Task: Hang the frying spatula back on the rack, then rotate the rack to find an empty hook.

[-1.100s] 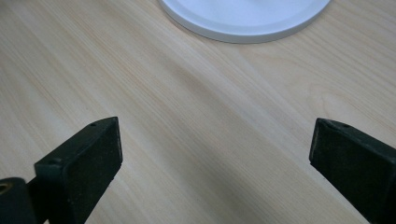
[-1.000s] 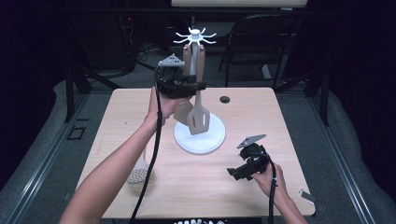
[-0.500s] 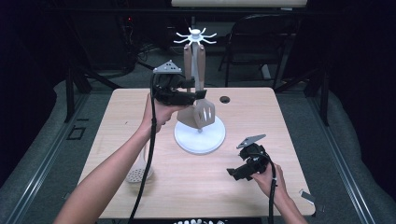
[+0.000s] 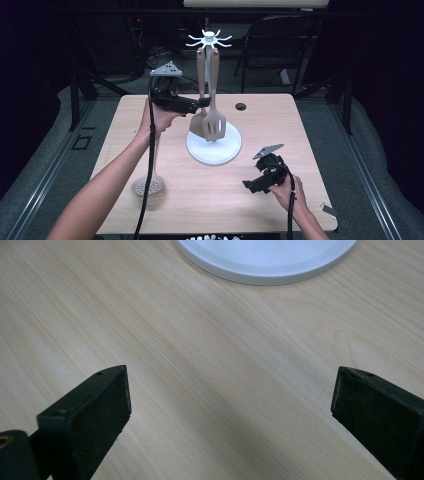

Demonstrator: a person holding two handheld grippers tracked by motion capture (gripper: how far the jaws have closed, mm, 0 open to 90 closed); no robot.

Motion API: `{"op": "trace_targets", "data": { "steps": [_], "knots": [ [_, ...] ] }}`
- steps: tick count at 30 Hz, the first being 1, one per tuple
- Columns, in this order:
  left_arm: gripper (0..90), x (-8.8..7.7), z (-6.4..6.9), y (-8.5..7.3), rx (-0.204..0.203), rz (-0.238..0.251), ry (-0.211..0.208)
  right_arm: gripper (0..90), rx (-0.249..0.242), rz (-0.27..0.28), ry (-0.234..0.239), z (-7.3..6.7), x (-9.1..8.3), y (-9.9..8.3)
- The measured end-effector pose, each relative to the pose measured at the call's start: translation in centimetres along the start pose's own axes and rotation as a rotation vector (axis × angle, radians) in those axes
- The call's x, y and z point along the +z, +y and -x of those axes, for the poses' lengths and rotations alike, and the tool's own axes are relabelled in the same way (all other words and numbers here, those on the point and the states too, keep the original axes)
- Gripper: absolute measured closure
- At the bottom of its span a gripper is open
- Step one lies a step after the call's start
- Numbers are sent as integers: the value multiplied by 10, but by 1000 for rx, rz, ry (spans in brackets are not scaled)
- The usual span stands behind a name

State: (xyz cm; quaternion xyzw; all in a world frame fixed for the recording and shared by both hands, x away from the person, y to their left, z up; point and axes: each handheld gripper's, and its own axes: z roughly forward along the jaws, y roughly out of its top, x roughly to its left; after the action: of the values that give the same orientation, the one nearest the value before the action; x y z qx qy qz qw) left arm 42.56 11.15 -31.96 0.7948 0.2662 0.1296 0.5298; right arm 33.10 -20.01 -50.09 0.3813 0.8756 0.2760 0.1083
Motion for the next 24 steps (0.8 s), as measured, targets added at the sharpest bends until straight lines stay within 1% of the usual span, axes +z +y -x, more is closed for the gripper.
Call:
{"op": "trace_targets", "data": {
  "steps": [2,3,5,6,7,9,10,11,12,13,14,15,16,17,18,19,22,24],
  "knots": [
    [152,-1,-1,1,-7,6,7,23,1,-3,0,0,0,0],
    [152,-5,-5,4,-10,12,17,23,-1,-1,1,0,0,0],
    [153,-6,-6,5,-15,17,19,23,3,2,1,0,1,0],
    [154,-10,-9,8,-19,29,26,23,-4,-4,3,0,0,0],
    [155,-10,-9,8,-19,29,26,23,-4,-4,3,0,0,0],
    [162,-15,-11,13,-14,38,48,23,5,3,3,0,1,-1],
    [187,-16,-12,15,-10,42,55,23,6,6,7,0,1,-1],
    [239,-18,-13,16,-6,52,58,23,4,1,6,1,1,-1],
    [273,-18,-13,16,-6,52,58,23,4,1,6,1,1,-1],
    [316,-22,-14,19,-2,67,70,24,5,5,9,0,1,-1],
    [372,-23,-15,21,1,72,76,24,4,-1,1,0,1,-1],
    [403,-25,-15,22,2,77,90,25,-5,-10,6,0,1,0],
    [456,-26,-15,24,0,82,98,25,-2,-7,8,-1,1,0],
    [512,-28,-16,26,3,93,98,25,1,-8,9,-1,1,-1],
    [549,-29,-16,28,4,104,104,25,-6,-18,8,0,1,-1],
    [613,-31,-16,30,9,109,113,26,-8,-20,6,0,1,-1],
    [743,-33,-15,36,20,128,132,29,-2,-11,2,0,0,-1],
    [807,-34,-15,40,22,139,143,29,-1,-9,6,0,1,-1]
  ]
}}
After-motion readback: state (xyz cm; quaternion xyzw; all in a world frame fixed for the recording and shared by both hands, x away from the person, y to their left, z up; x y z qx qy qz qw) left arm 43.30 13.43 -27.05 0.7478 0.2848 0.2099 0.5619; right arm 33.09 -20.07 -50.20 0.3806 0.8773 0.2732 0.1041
